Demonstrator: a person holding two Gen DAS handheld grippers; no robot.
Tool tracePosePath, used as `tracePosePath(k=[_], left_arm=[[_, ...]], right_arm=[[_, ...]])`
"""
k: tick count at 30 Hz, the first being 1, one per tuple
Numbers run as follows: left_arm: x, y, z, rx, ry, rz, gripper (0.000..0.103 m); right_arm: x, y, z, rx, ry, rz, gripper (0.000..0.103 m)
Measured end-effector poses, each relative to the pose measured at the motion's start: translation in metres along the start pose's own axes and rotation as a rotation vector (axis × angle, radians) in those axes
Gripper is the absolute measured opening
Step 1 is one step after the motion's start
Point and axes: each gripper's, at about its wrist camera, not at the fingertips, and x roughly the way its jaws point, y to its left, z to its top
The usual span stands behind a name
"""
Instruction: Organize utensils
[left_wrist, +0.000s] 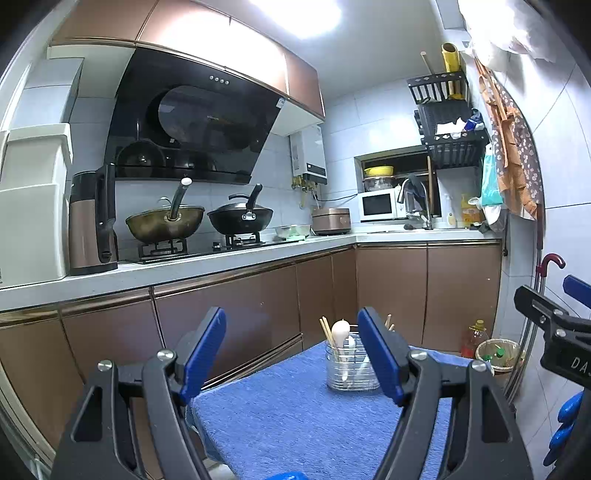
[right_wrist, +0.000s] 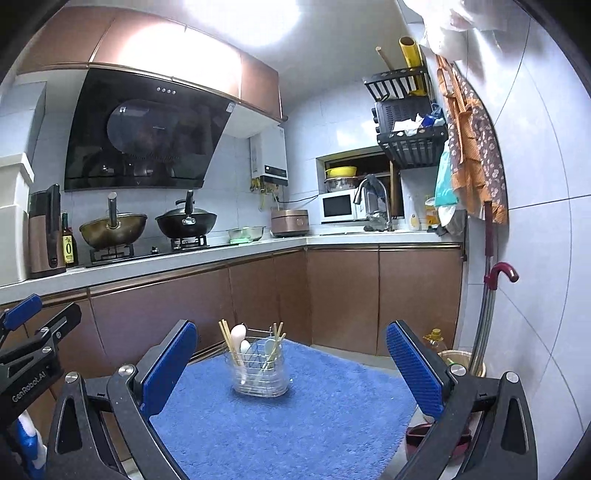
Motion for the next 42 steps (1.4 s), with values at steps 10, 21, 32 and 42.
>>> tracePosePath(k=[10,21,32,42], left_arm=[[-0.0006,0.0091,-0.0023,-0.016,0.006,0.039,0.072],[-0.0022,0.0085,-0.0036,-0.022,0.007,0.058,0.072],[-0.0045,0.0077,-0.0035,-0.020,0.005,0.056,0.072],[-0.0078,0.0074,-0.0034,-0.014,0.000,0.056,0.072]], right_arm=[[-0.0036,-0.0037,0.0002,0.013,-0.008,-0.064,0.103],[-0.0020,-0.0047,-0.0016,0.010,-0.003,-0.069,0.103],[-0.0019,-0.0038,-0.0020,0.010,-0.001,-0.070,0.103],[-0.0018,-0.0033,-0.0018,0.011,-0.002,-0.071,0.103]])
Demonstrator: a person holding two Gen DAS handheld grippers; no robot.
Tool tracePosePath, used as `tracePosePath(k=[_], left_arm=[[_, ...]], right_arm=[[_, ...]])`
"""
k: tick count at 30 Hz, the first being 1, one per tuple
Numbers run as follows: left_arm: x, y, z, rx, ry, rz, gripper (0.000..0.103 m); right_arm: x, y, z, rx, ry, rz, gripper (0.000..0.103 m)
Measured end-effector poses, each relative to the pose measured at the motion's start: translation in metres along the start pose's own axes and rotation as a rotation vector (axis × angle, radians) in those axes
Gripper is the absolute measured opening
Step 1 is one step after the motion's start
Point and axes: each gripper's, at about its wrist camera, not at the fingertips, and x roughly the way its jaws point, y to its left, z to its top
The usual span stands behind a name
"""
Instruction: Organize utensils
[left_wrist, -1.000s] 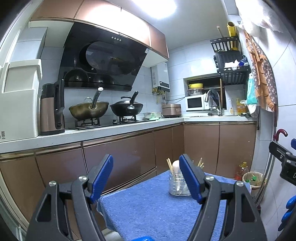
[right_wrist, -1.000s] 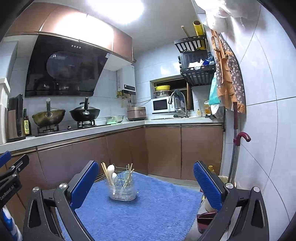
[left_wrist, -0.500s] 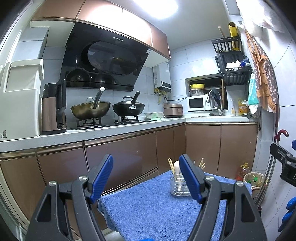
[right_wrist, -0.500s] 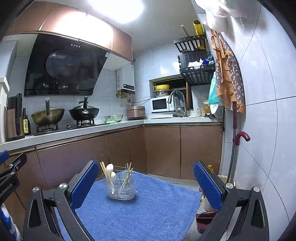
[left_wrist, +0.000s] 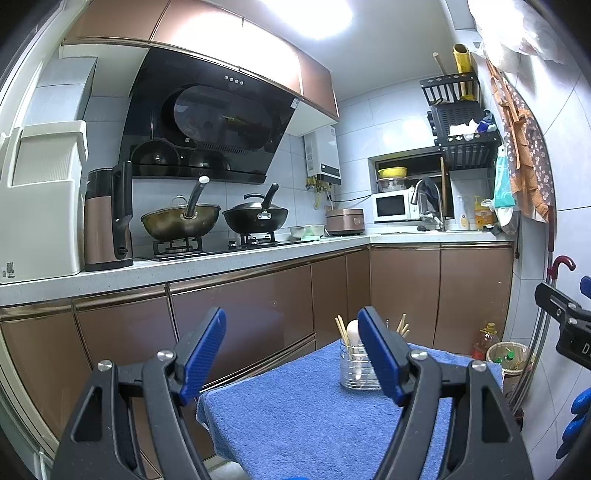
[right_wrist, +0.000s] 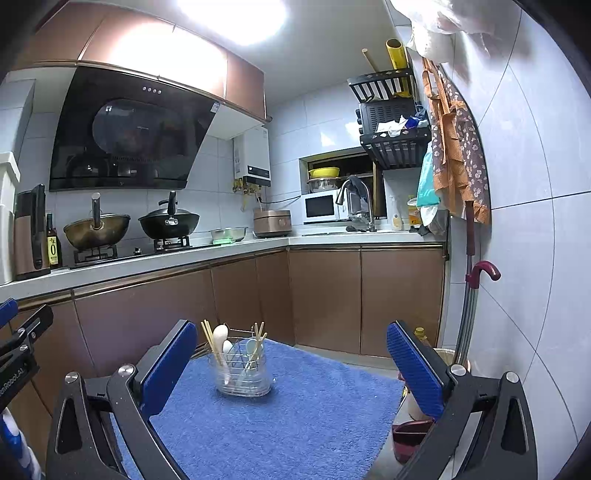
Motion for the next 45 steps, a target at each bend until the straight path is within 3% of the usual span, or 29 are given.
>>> tracePosePath(k=[45], left_arm=[[-0.0019,0.0026,0.0007,0.011,-0.017,0.001,0.072]], right_arm=[[0.0011,0.0017,-0.0043,-0.006,0.002,0.004,0.103]])
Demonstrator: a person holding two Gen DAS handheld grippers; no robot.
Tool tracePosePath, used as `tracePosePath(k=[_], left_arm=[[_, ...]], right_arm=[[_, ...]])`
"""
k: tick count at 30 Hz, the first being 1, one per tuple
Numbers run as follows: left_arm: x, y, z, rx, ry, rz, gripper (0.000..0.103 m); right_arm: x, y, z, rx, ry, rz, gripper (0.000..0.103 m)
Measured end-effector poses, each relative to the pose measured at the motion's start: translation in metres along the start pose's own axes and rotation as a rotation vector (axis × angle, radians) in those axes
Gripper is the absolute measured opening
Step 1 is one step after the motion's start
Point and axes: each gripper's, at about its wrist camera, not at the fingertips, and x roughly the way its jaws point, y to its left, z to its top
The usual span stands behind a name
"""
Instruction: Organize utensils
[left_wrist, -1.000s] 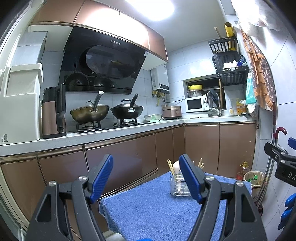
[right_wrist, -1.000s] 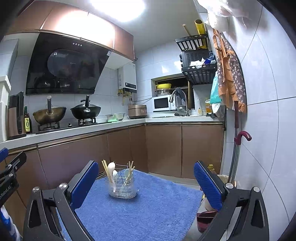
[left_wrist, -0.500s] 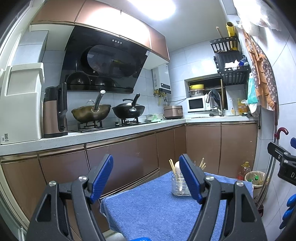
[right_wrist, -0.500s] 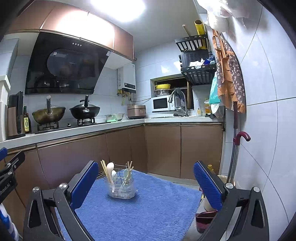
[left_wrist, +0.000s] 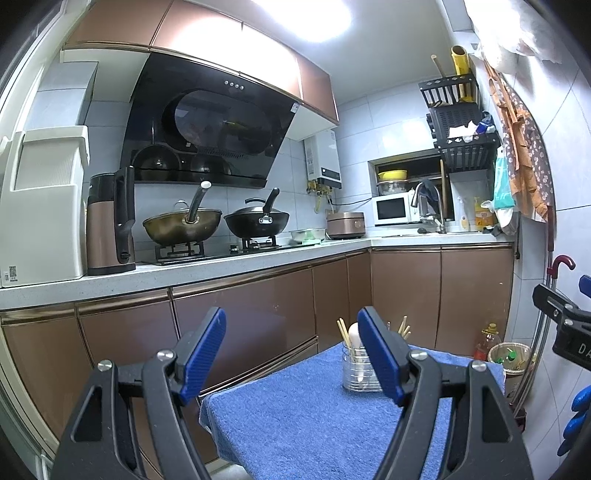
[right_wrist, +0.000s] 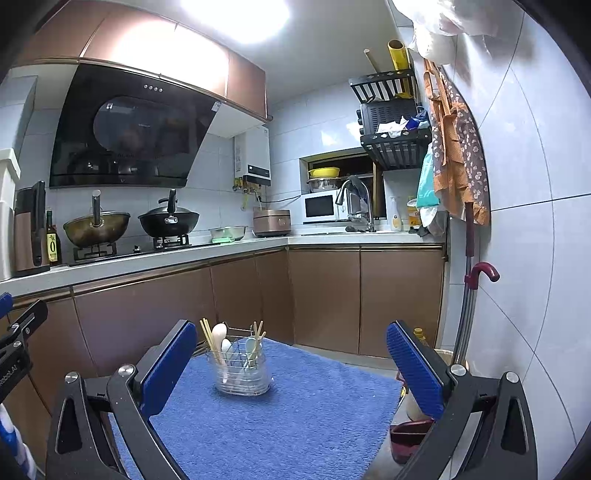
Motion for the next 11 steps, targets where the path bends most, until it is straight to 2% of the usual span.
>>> tracePosePath(k=[11], left_arm=[[-0.0051,-0.0022,-0.0007,0.005,0.002,-0.006,0.072]], right_arm=[[-0.0005,-0.0017,0.0003,-0.002,0.001,0.001,0.103]])
